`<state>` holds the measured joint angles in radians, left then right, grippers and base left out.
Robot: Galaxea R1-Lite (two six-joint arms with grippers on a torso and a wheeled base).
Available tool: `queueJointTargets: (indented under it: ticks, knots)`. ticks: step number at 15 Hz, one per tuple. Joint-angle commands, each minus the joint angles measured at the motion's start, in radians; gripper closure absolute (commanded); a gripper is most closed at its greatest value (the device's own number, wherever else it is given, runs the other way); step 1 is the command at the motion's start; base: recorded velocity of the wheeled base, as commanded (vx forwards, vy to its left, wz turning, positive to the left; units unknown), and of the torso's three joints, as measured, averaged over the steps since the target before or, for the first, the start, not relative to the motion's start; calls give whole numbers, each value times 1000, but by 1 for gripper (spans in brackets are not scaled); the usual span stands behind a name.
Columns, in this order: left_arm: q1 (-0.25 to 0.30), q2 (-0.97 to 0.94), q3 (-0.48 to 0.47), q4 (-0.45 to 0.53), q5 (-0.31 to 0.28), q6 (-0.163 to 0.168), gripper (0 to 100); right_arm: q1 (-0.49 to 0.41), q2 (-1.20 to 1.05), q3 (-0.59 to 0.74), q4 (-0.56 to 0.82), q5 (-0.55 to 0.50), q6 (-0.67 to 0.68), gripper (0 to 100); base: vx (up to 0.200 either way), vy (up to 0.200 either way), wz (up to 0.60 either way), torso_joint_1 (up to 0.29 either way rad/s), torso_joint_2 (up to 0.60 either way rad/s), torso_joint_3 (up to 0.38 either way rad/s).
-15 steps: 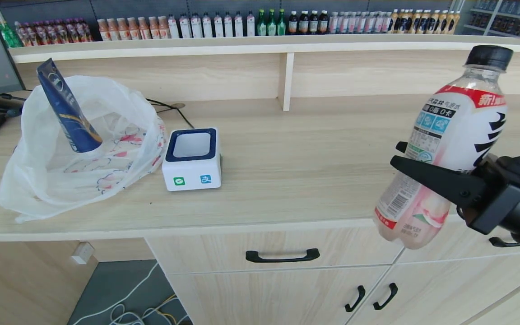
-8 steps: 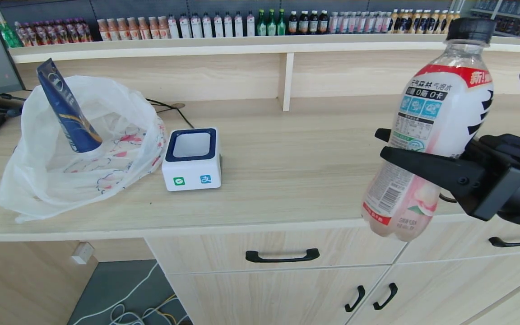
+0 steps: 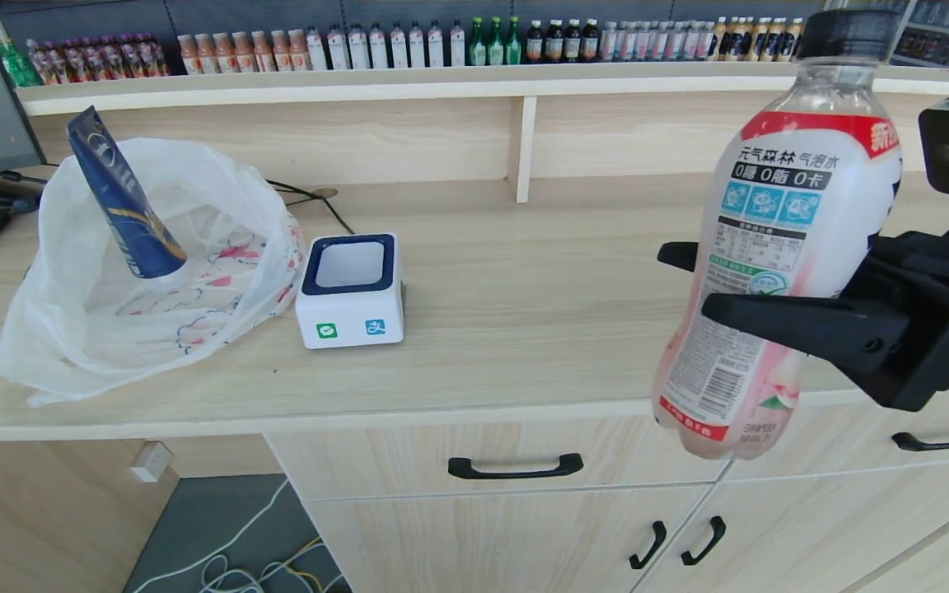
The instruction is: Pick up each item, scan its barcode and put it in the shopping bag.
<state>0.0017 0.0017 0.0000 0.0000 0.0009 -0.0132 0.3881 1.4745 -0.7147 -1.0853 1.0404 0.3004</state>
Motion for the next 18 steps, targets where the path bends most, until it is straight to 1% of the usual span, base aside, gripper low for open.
queueJointTargets:
  ticks: [1,3,4,5,7,9,12,18]
  knots:
    - [0,0,0,0,1,-1,0,2,23,-35,1,9,16,100,0,0,0,0,0,0]
    - [0,0,0,0,1,-1,0,8,43,-106,1,24,77,100,0,0,0,0,0,0]
    - [0,0,0,0,1,-1,0,8,46,-120,1,33,92,100,0,0,0,0,0,0]
    - [0,0,0,0,1,-1,0,11,56,-158,1,61,126,100,0,0,0,0,0,0]
    - [0,0,0,0,1,-1,0,11,92,-221,-1,87,140,100,0,0,0,0,0,0]
    - [0,0,0,0,1,-1,0,29,109,-258,-2,89,146,100,0,0,0,0,0,0]
    - [0,0,0,0,1,-1,0,57,109,-272,-5,89,192,100,0,0,0,0,0,0]
    - [0,0,0,0,1,-1,0,91,104,-267,-7,89,197,100,0,0,0,0,0,0]
